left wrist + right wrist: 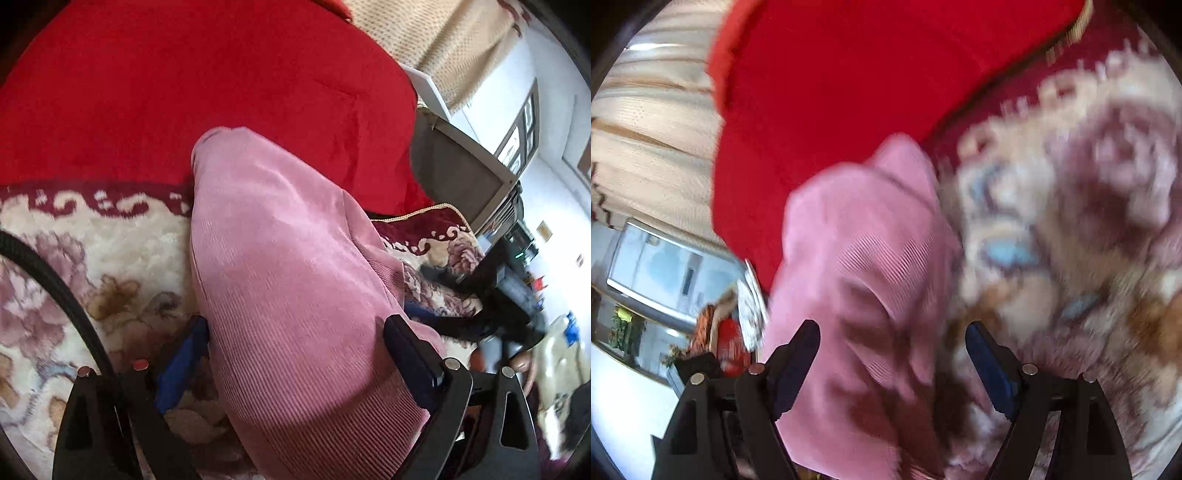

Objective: Fold large clothes

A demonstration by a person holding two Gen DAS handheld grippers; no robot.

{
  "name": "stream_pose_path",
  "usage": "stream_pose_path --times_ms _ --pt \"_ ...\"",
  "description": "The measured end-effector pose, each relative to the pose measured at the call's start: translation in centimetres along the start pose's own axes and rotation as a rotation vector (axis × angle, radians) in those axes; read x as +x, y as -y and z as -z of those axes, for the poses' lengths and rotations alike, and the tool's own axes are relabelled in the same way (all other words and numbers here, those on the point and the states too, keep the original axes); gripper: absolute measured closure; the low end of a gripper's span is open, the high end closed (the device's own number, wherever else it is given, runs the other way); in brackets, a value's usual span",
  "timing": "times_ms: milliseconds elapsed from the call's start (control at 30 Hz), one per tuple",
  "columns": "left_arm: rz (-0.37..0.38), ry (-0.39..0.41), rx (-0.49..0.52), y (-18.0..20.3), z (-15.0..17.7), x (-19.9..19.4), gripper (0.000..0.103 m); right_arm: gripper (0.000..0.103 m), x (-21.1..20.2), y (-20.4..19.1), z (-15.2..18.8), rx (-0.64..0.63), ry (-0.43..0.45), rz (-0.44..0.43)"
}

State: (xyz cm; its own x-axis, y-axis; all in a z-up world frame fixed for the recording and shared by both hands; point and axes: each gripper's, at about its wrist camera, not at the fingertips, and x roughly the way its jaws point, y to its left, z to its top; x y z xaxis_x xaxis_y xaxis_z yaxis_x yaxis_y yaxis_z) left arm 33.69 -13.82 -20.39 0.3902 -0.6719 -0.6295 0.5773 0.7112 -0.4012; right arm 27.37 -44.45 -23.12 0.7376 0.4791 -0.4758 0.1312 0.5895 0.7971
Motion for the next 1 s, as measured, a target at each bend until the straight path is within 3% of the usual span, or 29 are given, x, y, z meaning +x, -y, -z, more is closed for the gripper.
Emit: stream_pose_path --times_ms 100,200,367,467,600,733,1000 --pt "-0.036 0.028 0.043 0.6 0.1 -0.9 0.007 0.020 -2.7 -2.2 0.3 -0.102 0.173 0.008" --pt "-0.085 0.062 0.099 1.5 0.3 -1.9 0.007 0.038 -3.7 -4.6 1.3 -0.225 0.271 0.024" --pt "-0.167 0.110 0.181 2.6 0.9 -3.3 0.007 0.047 -1.4 -7.0 2.7 -0.302 0.224 0.063" --pt "-0.221 0.127 0.229 3.0 1.4 -3.9 0.007 0.048 -0.3 -8.3 3.4 -0.348 0.223 0.091" --pt "-0.273 0.126 0.252 2.7 1.7 -4.2 0.007 0.048 1.1 -8.2 3.2 -0.312 0.206 0.129" --pt "-0.300 0.119 0.252 2.3 1.9 -4.2 0.007 0.054 4.2 -6.0 2.4 -0.257 0.080 0.202" --pt "-0.319 0.120 0.241 2.0 1.9 -4.0 0.007 0.055 3.5 -6.4 2.4 -0.272 0.124 0.193"
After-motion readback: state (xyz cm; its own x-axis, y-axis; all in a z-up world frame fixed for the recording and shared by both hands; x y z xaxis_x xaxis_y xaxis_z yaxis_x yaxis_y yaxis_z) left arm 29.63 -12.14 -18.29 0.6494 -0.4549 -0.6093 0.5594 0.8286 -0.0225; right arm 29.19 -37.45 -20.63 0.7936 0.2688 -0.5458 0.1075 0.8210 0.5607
